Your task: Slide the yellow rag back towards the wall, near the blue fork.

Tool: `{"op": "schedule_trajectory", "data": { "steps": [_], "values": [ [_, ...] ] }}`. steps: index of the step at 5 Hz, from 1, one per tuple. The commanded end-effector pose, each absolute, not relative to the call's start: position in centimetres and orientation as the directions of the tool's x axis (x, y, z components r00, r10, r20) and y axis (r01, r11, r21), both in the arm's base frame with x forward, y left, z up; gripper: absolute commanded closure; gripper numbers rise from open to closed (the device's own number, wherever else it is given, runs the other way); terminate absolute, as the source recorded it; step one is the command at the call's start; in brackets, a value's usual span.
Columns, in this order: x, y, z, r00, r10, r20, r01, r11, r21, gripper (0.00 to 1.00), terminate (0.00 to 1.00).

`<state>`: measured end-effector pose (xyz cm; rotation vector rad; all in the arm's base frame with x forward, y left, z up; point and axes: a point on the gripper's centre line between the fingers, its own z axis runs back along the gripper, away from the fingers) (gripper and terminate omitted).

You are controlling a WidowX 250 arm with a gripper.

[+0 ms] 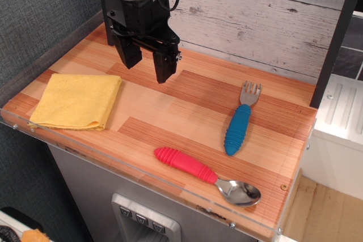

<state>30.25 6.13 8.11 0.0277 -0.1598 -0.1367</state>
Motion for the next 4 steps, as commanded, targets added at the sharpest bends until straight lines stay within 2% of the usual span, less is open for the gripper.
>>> {"op": "schedule_trajectory", "data": {
  "steps": [1, 2, 4],
  "values": [
    [30.3, 6.1, 8.1, 0.978, -0.138, 0.157, 0.133, 0.990, 0.038, 0.00, 0.00],
    [28.2, 8.3, 8.2, 0.978, -0.149, 0.147, 0.142, 0.988, 0.058, 0.00, 0.00],
    [25.8, 12.5, 7.0, 0.993, 0.019, 0.113, -0.030, 0.994, 0.104, 0.00, 0.00]
  ]
}}
